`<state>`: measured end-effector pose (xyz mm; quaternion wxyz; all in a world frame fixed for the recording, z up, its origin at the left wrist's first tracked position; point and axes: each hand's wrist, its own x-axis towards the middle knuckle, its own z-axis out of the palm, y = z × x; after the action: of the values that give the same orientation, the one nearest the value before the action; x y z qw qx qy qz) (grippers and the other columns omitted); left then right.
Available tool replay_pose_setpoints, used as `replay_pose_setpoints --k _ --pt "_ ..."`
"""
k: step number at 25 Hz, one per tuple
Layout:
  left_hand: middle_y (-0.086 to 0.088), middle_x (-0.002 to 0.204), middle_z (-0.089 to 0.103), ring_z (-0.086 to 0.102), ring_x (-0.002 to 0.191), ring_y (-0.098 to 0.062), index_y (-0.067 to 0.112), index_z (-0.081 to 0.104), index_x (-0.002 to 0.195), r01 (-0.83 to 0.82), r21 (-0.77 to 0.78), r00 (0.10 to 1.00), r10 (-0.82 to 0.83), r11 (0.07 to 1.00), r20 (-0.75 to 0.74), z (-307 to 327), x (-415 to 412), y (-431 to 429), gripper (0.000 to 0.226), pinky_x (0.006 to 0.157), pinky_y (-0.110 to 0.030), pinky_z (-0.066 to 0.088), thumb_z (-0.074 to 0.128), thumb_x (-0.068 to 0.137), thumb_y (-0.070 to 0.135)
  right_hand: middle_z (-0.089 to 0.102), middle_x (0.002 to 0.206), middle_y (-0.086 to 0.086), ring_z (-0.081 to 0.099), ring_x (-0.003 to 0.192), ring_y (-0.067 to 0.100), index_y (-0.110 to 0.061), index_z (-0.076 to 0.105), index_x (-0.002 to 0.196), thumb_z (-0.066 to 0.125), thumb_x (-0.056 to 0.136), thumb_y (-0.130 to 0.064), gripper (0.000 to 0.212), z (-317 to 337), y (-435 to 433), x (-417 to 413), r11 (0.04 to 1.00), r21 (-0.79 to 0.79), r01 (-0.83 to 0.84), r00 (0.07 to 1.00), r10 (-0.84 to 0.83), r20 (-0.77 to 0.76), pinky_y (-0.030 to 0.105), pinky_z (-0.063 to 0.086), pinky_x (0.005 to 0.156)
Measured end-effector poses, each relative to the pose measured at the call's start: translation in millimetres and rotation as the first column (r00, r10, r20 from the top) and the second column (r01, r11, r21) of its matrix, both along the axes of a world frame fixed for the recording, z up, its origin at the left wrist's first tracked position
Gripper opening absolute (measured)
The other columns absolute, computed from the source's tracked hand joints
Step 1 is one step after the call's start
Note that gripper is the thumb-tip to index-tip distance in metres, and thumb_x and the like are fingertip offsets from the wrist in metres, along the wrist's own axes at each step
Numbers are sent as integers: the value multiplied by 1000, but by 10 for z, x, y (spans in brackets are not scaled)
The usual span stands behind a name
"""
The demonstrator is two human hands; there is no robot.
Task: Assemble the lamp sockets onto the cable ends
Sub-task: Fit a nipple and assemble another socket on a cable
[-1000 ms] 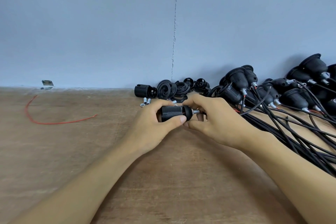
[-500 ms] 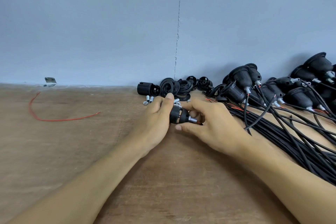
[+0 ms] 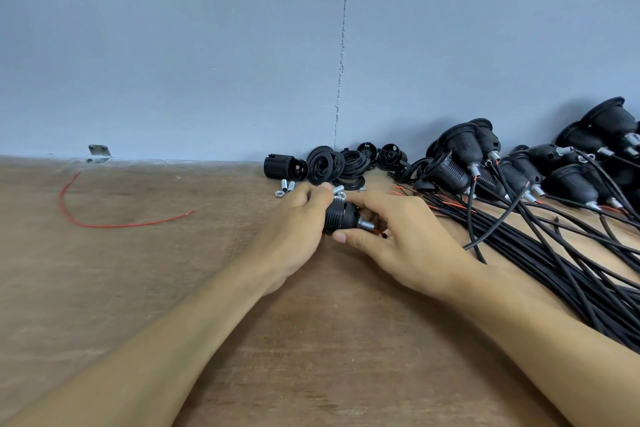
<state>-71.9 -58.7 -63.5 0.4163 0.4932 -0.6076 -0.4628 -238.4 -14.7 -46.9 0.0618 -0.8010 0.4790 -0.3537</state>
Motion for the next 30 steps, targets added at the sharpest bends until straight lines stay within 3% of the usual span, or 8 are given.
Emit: replay_pose_setpoints --k 7,10,13,16,18,21,26,30 --pt "14 57 49 44 47 -4 38 64 81 28 31 999 -27 999 -27 31 12 9 28 62 -30 40 48 79 61 67 82 -3 55 75 12 -13 68 113 72 90 -34 31 -16 -2 9 999 -18 -29 1000 29 -7 21 43 72" --pt "9 71 55 50 48 -1 46 67 79 25 38 1000 -25 999 -8 53 22 23 24 58 -25 44 47 81 60 65 81 -4 53 74 12 -12 68 109 72 91 -32 27 -11 -5 30 999 -34 -39 999 39 -19 18 42 71" --pt "12 70 56 51 49 -2 55 65 78 6 32 1000 -7 999 30 62 13 33 22 59 -26 45 45 77 64 65 83 -6 53 75 10 -11 67 108 71 92 -30 25 -16 -13 30 997 -28 -66 997 65 -41 17 42 71" --pt "8 70 56 48 49 -5 43 66 86 35 58 998 -33 998 -46 42 4 43 31 55 -25 40 47 77 66 69 87 -2 57 78 13 -14 66 112 70 91 -33 28 -46 -38 12 999 -28 -37 999 36 -35 23 44 75" --pt "10 75 57 51 58 -8 41 63 91 55 50 998 -54 997 -34 39 -6 51 37 62 -29 45 46 78 71 68 87 -7 57 78 8 -20 66 114 72 89 -36 30 -69 -53 -5 1000 -23 -16 1000 15 -27 18 43 73" --pt "16 77 55 52 77 -11 46 56 90 71 -34 986 -65 997 151 21 -29 63 35 85 -39 47 38 88 77 65 86 -14 56 78 1 -29 65 117 72 87 -40 34 -97 -97 -55 1000 -5 16 999 -16 -31 12 39 69" --pt "13 94 65 56 77 12 29 58 113 -78 -248 990 105 966 97 4 2 8 17 67 -6 39 59 100 40 65 101 -19 55 93 0 -39 63 120 75 84 -38 38 -105 -175 -207 992 37 117 991 -115 -68 19 42 82" --pt "10 96 68 58 73 12 27 67 106 -142 -232 981 168 962 96 -27 91 -63 17 63 -5 38 71 91 24 61 92 -22 55 91 -5 -43 68 111 63 85 -58 31 -91 -234 -280 975 156 160 987 -156 -35 12 39 77"
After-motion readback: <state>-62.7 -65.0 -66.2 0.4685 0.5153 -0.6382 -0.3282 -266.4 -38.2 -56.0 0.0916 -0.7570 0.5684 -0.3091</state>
